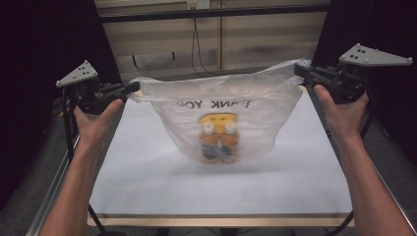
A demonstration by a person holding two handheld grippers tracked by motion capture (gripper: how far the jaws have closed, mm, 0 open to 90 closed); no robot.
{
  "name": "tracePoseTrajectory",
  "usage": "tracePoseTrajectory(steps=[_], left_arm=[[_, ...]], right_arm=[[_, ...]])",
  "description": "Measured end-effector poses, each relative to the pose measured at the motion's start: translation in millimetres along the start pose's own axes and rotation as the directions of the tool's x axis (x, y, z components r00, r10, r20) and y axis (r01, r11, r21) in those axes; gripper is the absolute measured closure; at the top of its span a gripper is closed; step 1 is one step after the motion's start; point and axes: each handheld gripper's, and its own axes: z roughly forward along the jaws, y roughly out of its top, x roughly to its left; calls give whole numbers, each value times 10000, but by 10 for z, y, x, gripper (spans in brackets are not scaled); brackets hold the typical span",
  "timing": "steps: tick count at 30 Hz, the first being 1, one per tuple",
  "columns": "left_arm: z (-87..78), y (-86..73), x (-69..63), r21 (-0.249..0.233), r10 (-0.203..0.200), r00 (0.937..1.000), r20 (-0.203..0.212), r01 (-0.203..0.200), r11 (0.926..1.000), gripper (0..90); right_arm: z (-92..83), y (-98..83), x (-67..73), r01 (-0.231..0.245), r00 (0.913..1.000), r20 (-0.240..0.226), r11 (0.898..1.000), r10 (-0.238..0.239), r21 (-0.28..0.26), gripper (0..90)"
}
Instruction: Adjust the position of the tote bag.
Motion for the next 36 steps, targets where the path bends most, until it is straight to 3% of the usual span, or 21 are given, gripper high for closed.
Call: tracePoseTrajectory(steps=[5, 8, 12, 15, 19, 23, 28, 30, 34, 36], left_arm=[[-3, -83, -50, 154, 73, 9992, 395, -80, 9998, 897], [-40, -146, -51, 323, 71, 9995, 296, -80, 9994, 897], [-94, -240, -33, 335, -98, 9995, 301, 88, 9994, 897], [-98, -361, -86, 585, -49, 9988, 488, 21, 9983, 897], [-13, -456, -100, 1284, 222, 9990, 376, -269, 9914, 897], [102, -536, -124, 1667, 287, 9985, 470, -362, 9853, 898], [127, -596, -117, 2000, 259, 9993, 270, -307, 9793, 898], [98, -629, -93, 2154, 259, 9996, 125, -280, 9761, 898], [-12, -677, -95, 2005, 72, 9993, 375, -145, 9796, 899], [-42, -686, -149, 2068, 156, 9991, 391, -233, 9781, 899]], right_arm=[[1, -91, 27, 28, 9991, -425, 9993, -12, 375, 896], [-58, -150, 56, 139, 9994, -320, 9981, -120, 596, 896], [-120, -244, 31, -58, 9998, -163, 9970, 71, 766, 896], [-139, -393, 25, -2, 9999, -126, 9913, 18, 1315, 896], [-108, -494, 33, -70, 9999, -142, 9866, 94, 1629, 896], [-44, -577, 50, -87, 9996, -253, 9819, 137, 1893, 896], [-18, -654, 70, -124, 9994, -288, 9788, 187, 2046, 896], [-33, -701, 64, -101, 9997, -173, 9744, 144, 2245, 896], [-91, -804, 21, -289, 9995, -39, 9668, 310, 2538, 896], [-102, -867, 79, 16, 10000, 25, 9548, -24, 2974, 896]])
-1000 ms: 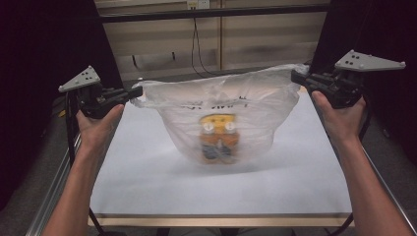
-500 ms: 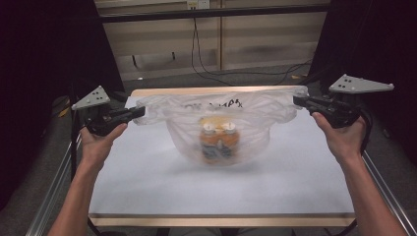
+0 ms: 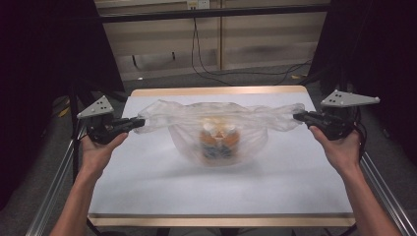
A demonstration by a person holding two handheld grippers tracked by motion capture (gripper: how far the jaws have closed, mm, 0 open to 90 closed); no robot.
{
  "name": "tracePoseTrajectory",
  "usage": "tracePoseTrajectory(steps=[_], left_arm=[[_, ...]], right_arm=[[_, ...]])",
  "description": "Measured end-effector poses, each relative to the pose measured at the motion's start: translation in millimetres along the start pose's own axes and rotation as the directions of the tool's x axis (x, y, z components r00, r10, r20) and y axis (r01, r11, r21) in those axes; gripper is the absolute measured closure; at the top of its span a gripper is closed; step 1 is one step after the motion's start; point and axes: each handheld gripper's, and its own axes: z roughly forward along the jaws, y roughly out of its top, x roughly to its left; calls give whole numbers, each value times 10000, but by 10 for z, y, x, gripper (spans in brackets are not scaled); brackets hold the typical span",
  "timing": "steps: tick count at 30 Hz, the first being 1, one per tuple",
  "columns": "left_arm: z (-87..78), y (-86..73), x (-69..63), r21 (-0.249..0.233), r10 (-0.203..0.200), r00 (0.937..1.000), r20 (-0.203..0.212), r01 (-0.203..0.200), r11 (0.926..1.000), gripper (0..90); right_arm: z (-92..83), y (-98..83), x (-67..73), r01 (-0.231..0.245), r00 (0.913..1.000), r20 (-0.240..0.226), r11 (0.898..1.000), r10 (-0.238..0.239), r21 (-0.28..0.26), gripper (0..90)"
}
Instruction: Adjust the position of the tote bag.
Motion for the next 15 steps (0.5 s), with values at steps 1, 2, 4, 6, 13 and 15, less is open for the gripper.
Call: tracePoseTrajectory(steps=[1, 2, 4, 6, 13, 15], left_arm=[[-30, -23, -36, 14, 65, 10000, 48, -65, 10000, 899], [-90, -84, -70, -96, 39, 9997, 230, -37, 9999, 899], [-110, -105, -80, -148, -2, 9994, 340, 7, 9999, 899], [-133, -137, -112, -54, 93, 9996, 265, -91, 9999, 899], [64, -191, 43, 201, -342, 9994, 54, 341, 9992, 898], [133, -215, 97, 256, -543, 9985, 35, 542, 9982, 898]], right_arm=[[0, 0, 0, 0, 10000, 0, 10000, 0, 0, 896], [-15, -54, 42, 130, 9999, 85, 9997, -131, 201, 896], [-29, -79, 50, 106, 9999, 24, 9997, -106, 227, 896], [-25, -119, 59, 84, 10000, -10, 9995, -83, 320, 896], [182, -177, 6, -358, 9993, -65, 9989, 360, 296, 896], [260, -186, -23, -434, 9990, -43, 9983, 436, 389, 896]])
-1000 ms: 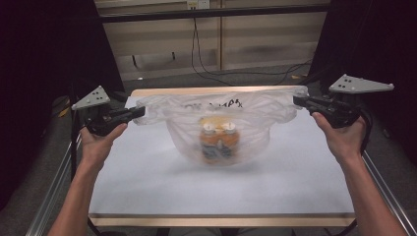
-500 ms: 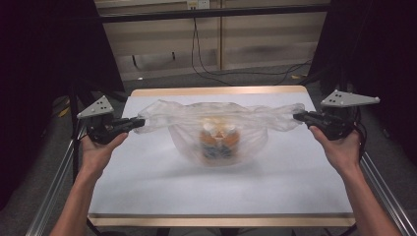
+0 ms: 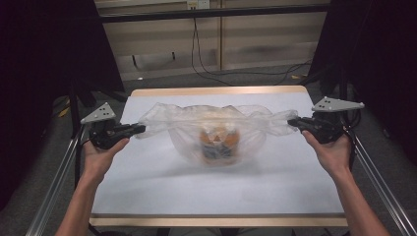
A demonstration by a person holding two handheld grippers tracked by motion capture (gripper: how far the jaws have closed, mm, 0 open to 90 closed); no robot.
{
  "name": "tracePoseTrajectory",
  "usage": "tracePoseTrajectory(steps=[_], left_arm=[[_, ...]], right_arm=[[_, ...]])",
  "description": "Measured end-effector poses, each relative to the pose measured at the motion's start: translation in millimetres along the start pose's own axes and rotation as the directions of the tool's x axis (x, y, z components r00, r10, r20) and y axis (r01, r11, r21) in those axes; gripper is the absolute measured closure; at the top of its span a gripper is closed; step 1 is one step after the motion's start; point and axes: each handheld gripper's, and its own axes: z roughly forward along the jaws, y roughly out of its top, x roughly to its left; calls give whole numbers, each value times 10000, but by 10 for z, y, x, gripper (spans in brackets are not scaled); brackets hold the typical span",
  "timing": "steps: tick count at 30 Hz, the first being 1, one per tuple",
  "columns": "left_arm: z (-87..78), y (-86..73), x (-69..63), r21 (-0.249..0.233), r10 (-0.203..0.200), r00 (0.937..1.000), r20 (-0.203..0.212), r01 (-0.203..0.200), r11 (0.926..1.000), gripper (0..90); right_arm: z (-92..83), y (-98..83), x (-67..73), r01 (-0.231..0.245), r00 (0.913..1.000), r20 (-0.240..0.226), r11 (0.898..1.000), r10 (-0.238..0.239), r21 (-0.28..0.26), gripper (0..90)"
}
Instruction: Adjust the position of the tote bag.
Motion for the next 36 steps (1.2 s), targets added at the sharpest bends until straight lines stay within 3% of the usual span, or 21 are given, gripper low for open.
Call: tracePoseTrajectory(steps=[3, 7, 12, 18, 25, 26, 32, 33, 36], left_arm=[[120, -53, 57, 22, -345, 9994, 86, 345, 9994, 898], [238, -141, 95, 146, -494, 9986, 201, 492, 9987, 898], [386, -354, 167, 363, -930, 9947, 430, 915, 9951, 898], [553, -455, 145, 1077, -804, 9965, 237, 774, 9912, 899], [675, -602, 126, 1204, -1142, 9927, 394, 1087, 9867, 899], [735, -631, 100, 1347, -1021, 9941, 372, 963, 9862, 899], [895, -684, 37, 1728, -920, 9947, 461, 828, 9815, 899], [956, -685, 16, 2032, -660, 9970, 408, 564, 9775, 899], [989, -687, 5, 2132, -625, 9971, 442, 518, 9756, 898]], right_arm=[[120, -25, -46, -187, 9998, 52, 9997, 186, 129, 896], [237, -95, -89, -373, 9992, 122, 9986, 369, 373, 895], [438, -333, -188, -894, 9959, -71, 9933, 902, 736, 896], [641, -488, -161, -926, 9953, -164, 9874, 955, 1286, 896], [788, -631, -112, -875, 9950, -336, 9815, 945, 1703, 896], [851, -674, -72, -878, 9946, -375, 9770, 968, 1944, 896], [1003, -774, -35, -972, 9919, -601, 9729, 1120, 2099, 896], [1050, -799, -27, -1023, 9905, -681, 9719, 1191, 2118, 896], [1103, -810, -11, -902, 9915, -720, 9711, 1085, 2212, 896]])
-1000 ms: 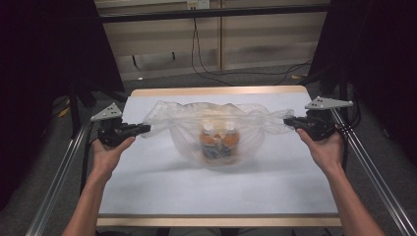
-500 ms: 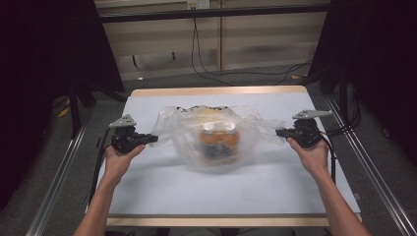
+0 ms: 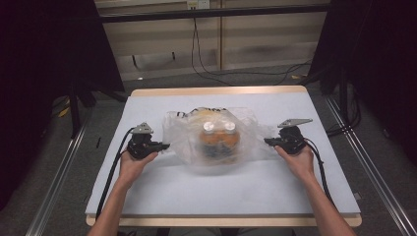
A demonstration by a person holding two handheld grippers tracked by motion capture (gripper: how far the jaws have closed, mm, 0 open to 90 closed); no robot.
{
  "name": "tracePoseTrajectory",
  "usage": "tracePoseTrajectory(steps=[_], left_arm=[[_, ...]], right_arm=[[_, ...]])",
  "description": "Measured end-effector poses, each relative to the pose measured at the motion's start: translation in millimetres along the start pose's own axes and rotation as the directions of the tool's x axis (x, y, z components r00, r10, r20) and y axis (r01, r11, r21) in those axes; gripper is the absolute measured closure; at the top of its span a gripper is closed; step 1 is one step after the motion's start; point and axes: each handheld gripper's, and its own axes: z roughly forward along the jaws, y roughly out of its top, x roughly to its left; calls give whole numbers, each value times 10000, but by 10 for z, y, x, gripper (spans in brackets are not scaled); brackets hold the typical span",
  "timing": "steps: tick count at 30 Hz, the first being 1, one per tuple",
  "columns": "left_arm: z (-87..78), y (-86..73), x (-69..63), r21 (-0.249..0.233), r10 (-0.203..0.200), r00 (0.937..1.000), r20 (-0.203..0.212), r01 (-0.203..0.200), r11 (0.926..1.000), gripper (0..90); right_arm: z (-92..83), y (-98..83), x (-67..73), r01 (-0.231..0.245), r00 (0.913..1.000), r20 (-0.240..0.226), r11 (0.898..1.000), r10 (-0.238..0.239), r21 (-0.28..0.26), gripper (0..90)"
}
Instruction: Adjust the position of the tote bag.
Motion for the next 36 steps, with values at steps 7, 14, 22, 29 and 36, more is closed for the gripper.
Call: tracePoseTrajectory(steps=[7, 14, 22, 29, 36], left_arm=[[89, -14, -83, 277, 223, 9989, 420, -234, 9993, 893], [-40, -34, -57, -548, -90, 9987, 498, 117, 9984, 815], [-402, 46, -163, -1770, 122, 9991, 400, -49, 9842, 596], [-648, 176, -263, -2578, 379, 9985, 392, -266, 9658, 474], [-913, 370, -361, -3264, 787, 9968, 136, -700, 9426, 428]], right_arm=[[130, -62, 35, -85, 9997, -230, 9998, 89, 197, 896], [79, -95, 40, 119, 9994, -321, 9997, -127, -235, 864], [-290, -20, 55, 261, 9982, -503, 9909, -330, -1324, 691], [-704, 69, 59, 323, 9967, -644, 9722, -485, -2320, 535], [-994, 171, 69, 587, 9961, -471, 9562, -753, -2866, 482]])
